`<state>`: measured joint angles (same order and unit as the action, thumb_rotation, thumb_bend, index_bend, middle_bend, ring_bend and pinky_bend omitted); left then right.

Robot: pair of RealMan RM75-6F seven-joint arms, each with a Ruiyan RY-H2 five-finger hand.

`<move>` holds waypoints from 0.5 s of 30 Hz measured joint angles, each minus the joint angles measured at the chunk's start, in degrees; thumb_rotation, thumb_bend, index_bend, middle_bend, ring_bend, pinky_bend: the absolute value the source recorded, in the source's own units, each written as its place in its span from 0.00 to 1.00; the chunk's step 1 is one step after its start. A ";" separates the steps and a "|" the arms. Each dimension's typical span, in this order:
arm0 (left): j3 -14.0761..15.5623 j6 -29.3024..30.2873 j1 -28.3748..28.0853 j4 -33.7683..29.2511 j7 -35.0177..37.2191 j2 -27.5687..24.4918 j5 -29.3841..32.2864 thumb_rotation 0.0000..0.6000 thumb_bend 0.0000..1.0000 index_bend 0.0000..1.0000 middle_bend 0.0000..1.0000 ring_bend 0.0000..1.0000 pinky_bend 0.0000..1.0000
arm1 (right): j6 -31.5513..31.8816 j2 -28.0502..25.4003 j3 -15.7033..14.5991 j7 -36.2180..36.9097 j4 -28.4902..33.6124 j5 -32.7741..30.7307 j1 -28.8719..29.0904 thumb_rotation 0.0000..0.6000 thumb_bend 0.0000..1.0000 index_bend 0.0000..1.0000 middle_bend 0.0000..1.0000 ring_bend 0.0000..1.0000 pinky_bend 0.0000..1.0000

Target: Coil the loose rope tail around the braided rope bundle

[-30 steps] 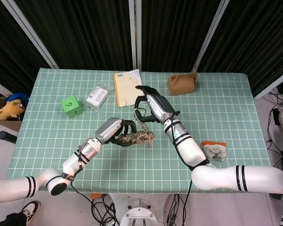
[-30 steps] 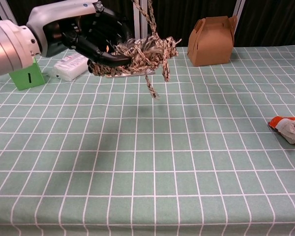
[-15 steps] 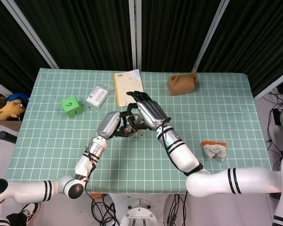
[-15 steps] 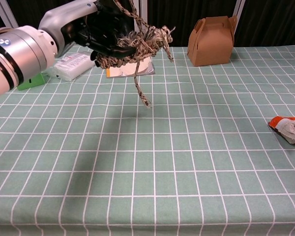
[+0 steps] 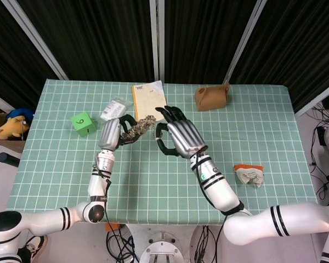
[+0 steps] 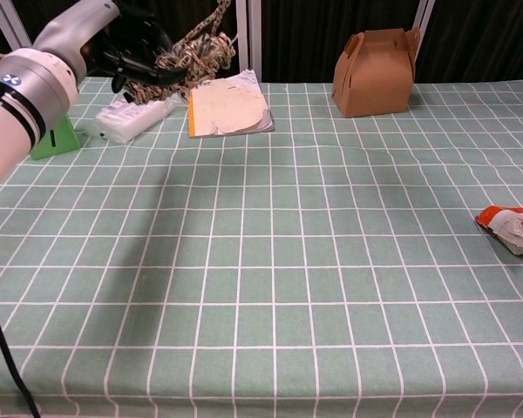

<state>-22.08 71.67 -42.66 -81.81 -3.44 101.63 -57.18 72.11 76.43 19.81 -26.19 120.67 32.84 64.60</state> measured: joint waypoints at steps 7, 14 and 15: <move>-4.85 3.21 0.68 0.57 0.50 1.15 1.97 1.00 0.43 0.78 0.79 0.73 0.80 | 2.24 0.34 -2.29 -1.05 2.62 4.54 -2.35 1.00 0.56 0.89 0.10 0.00 0.00; -8.66 4.64 1.68 -0.74 6.66 1.67 2.42 1.00 0.43 0.78 0.79 0.74 0.80 | 4.88 1.19 -3.73 -1.58 4.06 8.44 -5.01 1.00 0.55 0.89 0.10 0.00 0.00; -9.24 4.97 1.82 -0.88 7.59 1.74 2.35 1.00 0.43 0.78 0.79 0.74 0.80 | 5.56 1.37 -4.00 -1.83 4.37 9.16 -5.47 1.00 0.55 0.89 0.10 0.00 0.00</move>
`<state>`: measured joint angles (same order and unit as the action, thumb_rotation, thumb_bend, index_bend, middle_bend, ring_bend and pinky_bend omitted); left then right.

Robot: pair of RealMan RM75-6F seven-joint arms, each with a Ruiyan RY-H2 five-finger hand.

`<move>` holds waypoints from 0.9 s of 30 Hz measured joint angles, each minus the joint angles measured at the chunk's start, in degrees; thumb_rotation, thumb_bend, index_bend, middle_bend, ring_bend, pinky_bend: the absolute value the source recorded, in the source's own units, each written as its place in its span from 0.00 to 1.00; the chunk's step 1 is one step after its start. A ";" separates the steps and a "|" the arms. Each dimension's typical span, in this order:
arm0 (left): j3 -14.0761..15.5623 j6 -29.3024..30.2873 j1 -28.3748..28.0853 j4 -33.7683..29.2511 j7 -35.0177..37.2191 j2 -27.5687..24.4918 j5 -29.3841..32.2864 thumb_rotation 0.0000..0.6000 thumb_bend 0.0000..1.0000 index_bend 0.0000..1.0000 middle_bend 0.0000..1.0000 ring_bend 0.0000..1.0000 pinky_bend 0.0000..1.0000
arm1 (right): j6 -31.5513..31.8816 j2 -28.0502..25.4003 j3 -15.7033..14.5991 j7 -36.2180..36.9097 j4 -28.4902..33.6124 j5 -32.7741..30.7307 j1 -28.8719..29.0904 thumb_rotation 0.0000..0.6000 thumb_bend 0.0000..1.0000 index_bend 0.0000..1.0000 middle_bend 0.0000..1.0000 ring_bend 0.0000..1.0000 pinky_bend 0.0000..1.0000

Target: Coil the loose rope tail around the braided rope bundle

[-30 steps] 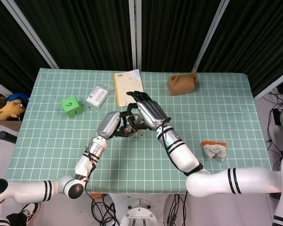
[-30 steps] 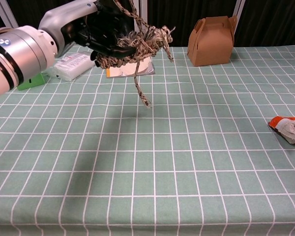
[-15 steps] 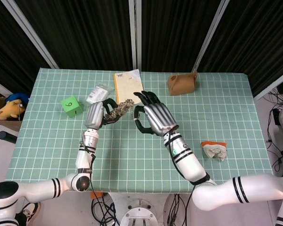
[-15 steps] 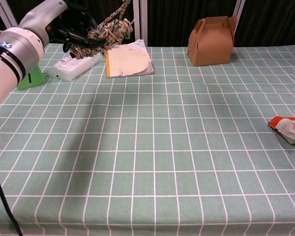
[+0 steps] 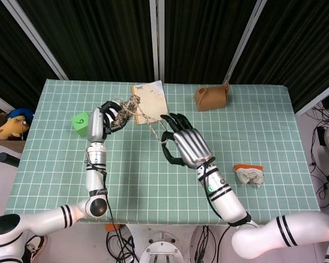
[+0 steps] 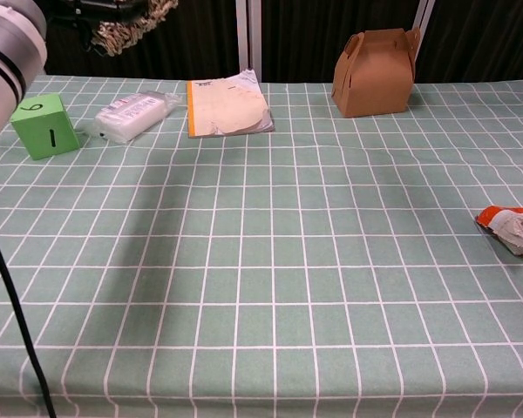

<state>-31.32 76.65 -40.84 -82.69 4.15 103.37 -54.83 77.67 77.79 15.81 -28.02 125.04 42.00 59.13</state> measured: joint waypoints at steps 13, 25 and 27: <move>-4.34 3.26 1.66 -1.11 9.12 -0.51 -3.50 1.00 0.43 0.78 0.79 0.74 0.80 | 3.51 1.84 0.32 -1.52 1.08 -0.24 -3.81 1.00 0.56 0.90 0.10 0.00 0.00; -2.72 6.07 3.02 -1.00 18.14 -0.34 -10.75 1.00 0.43 0.78 0.79 0.74 0.80 | -1.38 2.37 4.22 5.52 -1.43 -5.29 -5.99 1.00 0.57 0.91 0.12 0.00 0.00; -2.83 6.45 3.12 -0.70 20.16 -0.20 -11.48 1.00 0.43 0.78 0.79 0.74 0.80 | -2.49 2.12 4.89 6.96 -1.65 -6.61 -6.46 1.00 0.57 0.91 0.12 0.00 0.00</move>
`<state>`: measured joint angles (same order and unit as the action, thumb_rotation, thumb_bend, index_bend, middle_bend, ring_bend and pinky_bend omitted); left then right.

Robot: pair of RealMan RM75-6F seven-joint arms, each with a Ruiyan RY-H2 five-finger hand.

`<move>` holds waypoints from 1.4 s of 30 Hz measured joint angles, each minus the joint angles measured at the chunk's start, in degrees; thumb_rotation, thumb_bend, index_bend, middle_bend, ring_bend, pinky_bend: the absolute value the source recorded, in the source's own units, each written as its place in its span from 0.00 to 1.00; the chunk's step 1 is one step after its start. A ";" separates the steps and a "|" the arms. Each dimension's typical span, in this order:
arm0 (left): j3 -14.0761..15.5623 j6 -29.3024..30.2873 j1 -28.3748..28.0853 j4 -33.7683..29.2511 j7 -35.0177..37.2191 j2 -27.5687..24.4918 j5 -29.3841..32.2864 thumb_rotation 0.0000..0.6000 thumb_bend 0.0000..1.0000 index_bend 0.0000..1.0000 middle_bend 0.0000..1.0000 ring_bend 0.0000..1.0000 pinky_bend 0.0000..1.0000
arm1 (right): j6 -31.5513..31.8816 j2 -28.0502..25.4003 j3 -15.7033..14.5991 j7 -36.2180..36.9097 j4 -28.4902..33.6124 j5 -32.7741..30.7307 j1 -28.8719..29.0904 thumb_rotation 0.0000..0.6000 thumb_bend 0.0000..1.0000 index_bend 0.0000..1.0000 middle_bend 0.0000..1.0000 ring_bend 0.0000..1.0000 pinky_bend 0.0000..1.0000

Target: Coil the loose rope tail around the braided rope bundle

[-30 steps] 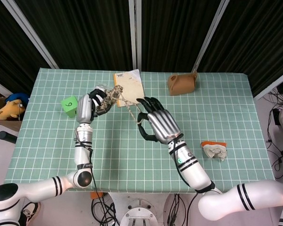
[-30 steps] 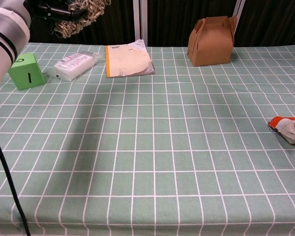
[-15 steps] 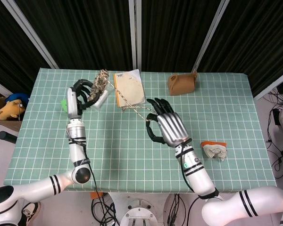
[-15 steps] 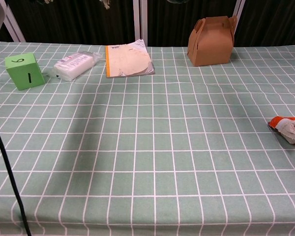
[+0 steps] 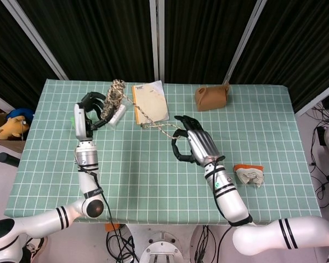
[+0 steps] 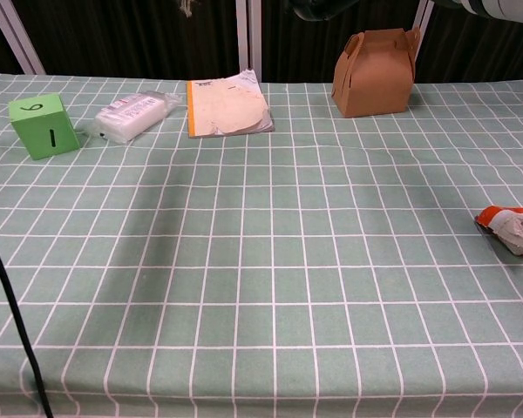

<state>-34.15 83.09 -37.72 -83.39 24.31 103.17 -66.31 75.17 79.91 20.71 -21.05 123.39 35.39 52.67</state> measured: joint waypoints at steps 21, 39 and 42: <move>1.81 -2.81 2.88 -4.61 15.51 -3.18 -4.36 1.00 0.43 0.78 0.79 0.74 0.80 | -20.02 -5.46 4.11 15.65 -3.39 -6.44 -2.99 1.00 0.16 0.00 0.00 0.00 0.00; 3.24 -2.18 4.60 -3.79 16.50 -4.81 -5.19 1.00 0.43 0.78 0.79 0.74 0.80 | -37.49 -18.72 3.19 36.23 -5.21 16.57 -19.95 1.00 0.12 0.00 0.00 0.00 0.00; 3.91 -1.96 5.12 -3.70 16.59 -5.14 -5.61 1.00 0.43 0.78 0.79 0.74 0.80 | -32.75 -19.04 1.41 38.01 -5.66 23.31 -24.95 1.00 0.12 0.00 0.00 0.00 0.00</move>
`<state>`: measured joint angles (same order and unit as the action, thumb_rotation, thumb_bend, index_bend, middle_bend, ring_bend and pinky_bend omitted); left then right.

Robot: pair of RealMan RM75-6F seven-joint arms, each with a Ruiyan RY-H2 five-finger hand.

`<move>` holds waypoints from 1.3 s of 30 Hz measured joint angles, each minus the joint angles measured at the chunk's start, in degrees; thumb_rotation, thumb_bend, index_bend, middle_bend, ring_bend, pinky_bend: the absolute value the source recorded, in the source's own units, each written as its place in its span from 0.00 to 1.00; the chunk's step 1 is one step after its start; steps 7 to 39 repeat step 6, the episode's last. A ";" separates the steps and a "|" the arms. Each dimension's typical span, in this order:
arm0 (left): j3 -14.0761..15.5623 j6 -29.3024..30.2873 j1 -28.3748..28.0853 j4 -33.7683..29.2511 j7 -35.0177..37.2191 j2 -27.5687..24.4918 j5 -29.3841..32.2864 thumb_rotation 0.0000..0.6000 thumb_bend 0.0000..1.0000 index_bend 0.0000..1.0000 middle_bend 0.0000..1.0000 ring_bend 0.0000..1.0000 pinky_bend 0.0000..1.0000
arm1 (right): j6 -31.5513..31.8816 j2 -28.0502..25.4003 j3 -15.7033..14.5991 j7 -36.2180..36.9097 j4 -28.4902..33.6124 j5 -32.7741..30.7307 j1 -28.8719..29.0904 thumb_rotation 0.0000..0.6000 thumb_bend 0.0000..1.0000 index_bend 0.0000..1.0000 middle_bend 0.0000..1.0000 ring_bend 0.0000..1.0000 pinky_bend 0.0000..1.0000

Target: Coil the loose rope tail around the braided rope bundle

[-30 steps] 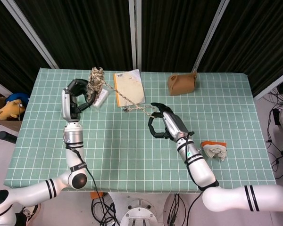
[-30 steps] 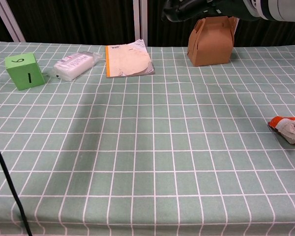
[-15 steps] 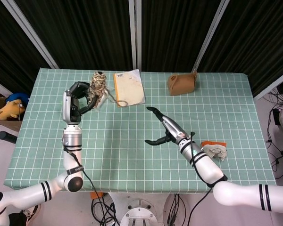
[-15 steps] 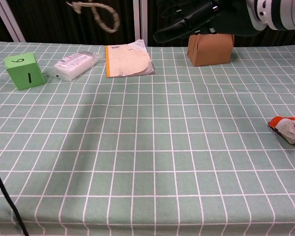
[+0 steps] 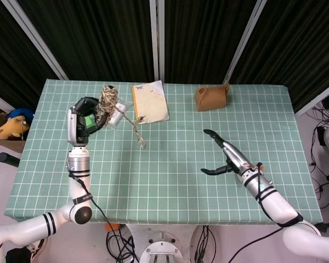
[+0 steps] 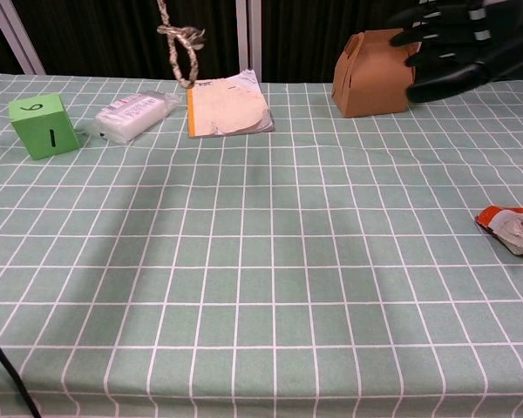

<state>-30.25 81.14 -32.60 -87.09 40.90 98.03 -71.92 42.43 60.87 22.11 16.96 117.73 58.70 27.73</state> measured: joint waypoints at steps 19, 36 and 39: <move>1.14 0.26 0.75 0.37 0.50 -0.14 -0.58 1.00 0.43 0.78 0.79 0.74 0.80 | 13.42 1.07 -6.14 5.32 -3.55 13.58 -10.21 1.00 0.13 0.00 0.00 0.00 0.00; 1.14 0.26 0.75 0.37 0.50 -0.14 -0.58 1.00 0.43 0.78 0.79 0.74 0.80 | 13.42 1.07 -6.14 5.32 -3.55 13.58 -10.21 1.00 0.13 0.00 0.00 0.00 0.00; 1.14 0.26 0.75 0.37 0.50 -0.14 -0.58 1.00 0.43 0.78 0.79 0.74 0.80 | 13.42 1.07 -6.14 5.32 -3.55 13.58 -10.21 1.00 0.13 0.00 0.00 0.00 0.00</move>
